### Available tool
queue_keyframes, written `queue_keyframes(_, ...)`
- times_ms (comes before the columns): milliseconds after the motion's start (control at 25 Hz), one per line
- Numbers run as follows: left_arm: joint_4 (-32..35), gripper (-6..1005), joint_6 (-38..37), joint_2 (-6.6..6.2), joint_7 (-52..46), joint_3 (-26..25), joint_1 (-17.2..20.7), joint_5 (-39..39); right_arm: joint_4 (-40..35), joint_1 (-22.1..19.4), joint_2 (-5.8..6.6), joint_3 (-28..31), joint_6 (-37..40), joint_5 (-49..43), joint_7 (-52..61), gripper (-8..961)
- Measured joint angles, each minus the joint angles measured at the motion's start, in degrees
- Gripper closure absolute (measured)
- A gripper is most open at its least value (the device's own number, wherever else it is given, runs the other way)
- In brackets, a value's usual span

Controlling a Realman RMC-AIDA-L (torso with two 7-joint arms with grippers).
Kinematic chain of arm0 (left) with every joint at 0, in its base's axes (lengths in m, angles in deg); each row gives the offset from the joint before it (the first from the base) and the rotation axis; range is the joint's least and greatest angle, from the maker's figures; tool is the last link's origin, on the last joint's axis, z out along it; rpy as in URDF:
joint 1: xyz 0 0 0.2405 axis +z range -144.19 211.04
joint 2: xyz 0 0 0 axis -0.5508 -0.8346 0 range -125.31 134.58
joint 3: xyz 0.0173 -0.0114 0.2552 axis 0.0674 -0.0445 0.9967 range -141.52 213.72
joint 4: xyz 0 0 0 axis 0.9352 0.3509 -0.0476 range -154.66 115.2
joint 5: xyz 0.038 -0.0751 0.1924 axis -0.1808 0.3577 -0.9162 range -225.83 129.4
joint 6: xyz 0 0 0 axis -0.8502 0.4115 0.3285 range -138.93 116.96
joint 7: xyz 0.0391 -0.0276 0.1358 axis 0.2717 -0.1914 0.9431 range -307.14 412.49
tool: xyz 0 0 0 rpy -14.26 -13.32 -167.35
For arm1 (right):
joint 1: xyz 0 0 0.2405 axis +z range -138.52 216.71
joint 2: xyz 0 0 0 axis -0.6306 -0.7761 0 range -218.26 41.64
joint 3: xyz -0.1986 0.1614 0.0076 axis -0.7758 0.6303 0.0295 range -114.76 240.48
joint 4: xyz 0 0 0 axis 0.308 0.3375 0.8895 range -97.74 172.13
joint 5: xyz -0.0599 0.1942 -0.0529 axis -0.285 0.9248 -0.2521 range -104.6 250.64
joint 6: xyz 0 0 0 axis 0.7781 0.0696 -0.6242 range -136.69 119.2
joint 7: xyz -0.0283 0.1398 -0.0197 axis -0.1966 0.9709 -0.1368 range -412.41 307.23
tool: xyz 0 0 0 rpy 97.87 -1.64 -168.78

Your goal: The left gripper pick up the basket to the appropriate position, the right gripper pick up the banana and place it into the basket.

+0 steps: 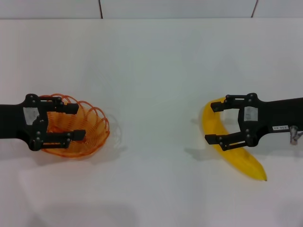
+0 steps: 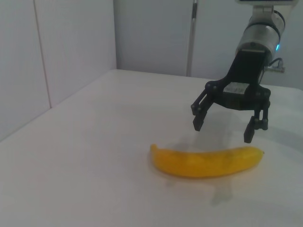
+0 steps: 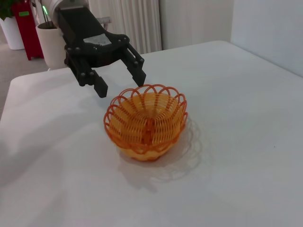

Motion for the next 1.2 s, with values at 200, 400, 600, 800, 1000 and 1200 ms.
queue_keyframes(200, 0.00, 321, 0.00, 0.08, 0.00, 0.00, 0.00, -0.26, 0.08, 0.07, 0.00, 0.02, -0.03, 0.00, -0.07, 59)
queue_keyframes(400, 0.00, 321, -0.01, 0.09, -0.44, -0.08, 0.03, 0.04, 0.10, 0.08, 0.00, 0.18, -0.03, 0.00, -0.10, 60)
queue_keyframes(600, 2.40, 322, 0.23, 0.10, -8.12, -4.05, -0.30, 0.18, 0.19, 0.21, 0.00, -0.03, -0.09, 0.00, -0.16, 59)
queue_keyframes(800, 10.53, 322, 4.92, -0.17, -25.90, -6.94, 0.17, -2.79, 0.27, 0.45, 0.00, -0.06, -0.12, 0.00, -0.01, 60)
queue_keyframes(1000, 13.27, 321, 6.46, -0.92, -35.77, -7.22, -0.51, -7.41, 0.27, 0.50, -0.08, -0.06, -0.12, -0.42, 0.04, 59)
queue_keyframes(1200, 14.12, 321, 6.30, -2.55, -44.55, -7.26, -2.42, -13.91, 0.26, 0.61, -0.09, -0.16, -0.11, -0.50, 0.10, 59)
